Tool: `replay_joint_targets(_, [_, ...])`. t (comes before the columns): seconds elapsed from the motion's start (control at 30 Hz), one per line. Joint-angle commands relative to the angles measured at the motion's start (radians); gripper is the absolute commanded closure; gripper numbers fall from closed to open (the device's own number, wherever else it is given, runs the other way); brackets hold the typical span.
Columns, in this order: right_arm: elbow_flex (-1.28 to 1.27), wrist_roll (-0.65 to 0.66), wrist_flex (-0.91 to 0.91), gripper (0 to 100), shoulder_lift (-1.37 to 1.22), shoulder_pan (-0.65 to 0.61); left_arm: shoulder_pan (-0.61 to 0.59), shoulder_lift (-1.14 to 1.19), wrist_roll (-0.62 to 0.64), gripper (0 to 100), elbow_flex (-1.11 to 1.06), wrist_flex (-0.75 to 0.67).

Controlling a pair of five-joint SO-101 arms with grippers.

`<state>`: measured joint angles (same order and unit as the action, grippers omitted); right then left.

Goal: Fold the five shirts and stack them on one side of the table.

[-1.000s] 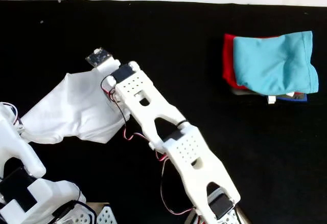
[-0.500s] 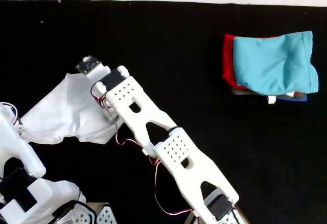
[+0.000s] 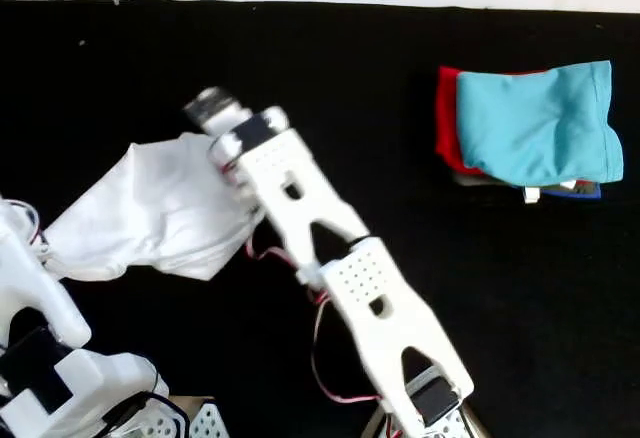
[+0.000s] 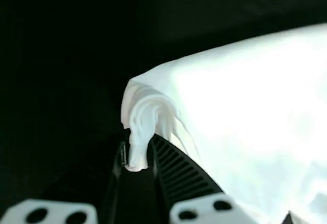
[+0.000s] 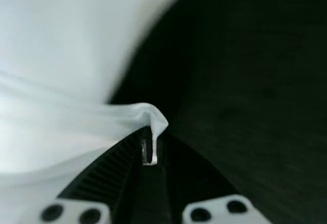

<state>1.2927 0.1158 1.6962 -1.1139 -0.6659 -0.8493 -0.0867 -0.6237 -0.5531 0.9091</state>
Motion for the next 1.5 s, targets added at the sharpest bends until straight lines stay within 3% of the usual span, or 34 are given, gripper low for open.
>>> replay_joint_targets(0.0, [0.127, -0.003, 0.054, 99.2, 0.13, 0.107, 0.088, -0.015, 0.009, 99, 0.056, 0.13])
replay_joint_targets(0.13, [0.171, -0.003, 0.065, 99.2, 0.182, 0.185, 0.162, -0.008, 0.161, 96, 0.268, 0.381])
replay_joint_targets(0.3, [0.168, 0.012, 0.067, 99.2, 0.24, 0.246, 0.257, -0.004, 0.186, 82, 0.475, 0.617])
replay_joint_targets(0.6, [0.108, 0.075, 0.071, 99.3, 0.355, 0.26, 0.254, -0.004, 0.184, 79, 0.479, 0.64])
replay_joint_targets(0.73, [-0.122, 0.075, 0.07, 99.3, 0.598, 0.259, 0.243, -0.004, 0.147, 79, 0.475, 0.669])
replay_joint_targets(0.93, [-0.489, 0.127, 0.064, 99.3, 0.917, 0.265, 0.312, -0.004, -0.034, 79, 0.354, 0.772])
replay_joint_targets(1.03, [-0.518, 0.143, 0.039, 99.3, 1.012, 0.265, 0.374, -0.004, -0.048, 79, 0.285, 0.701])
replay_joint_targets(1.23, [-0.516, 0.14, -0.036, 99.3, 1.064, 0.282, 0.516, -0.004, -0.043, 79, 0.079, 0.37])
replay_joint_targets(1.47, [-0.515, 0.14, -0.019, 99.3, 1.11, 0.41, 0.455, 0.044, -0.041, 79, 0.022, 0.078])
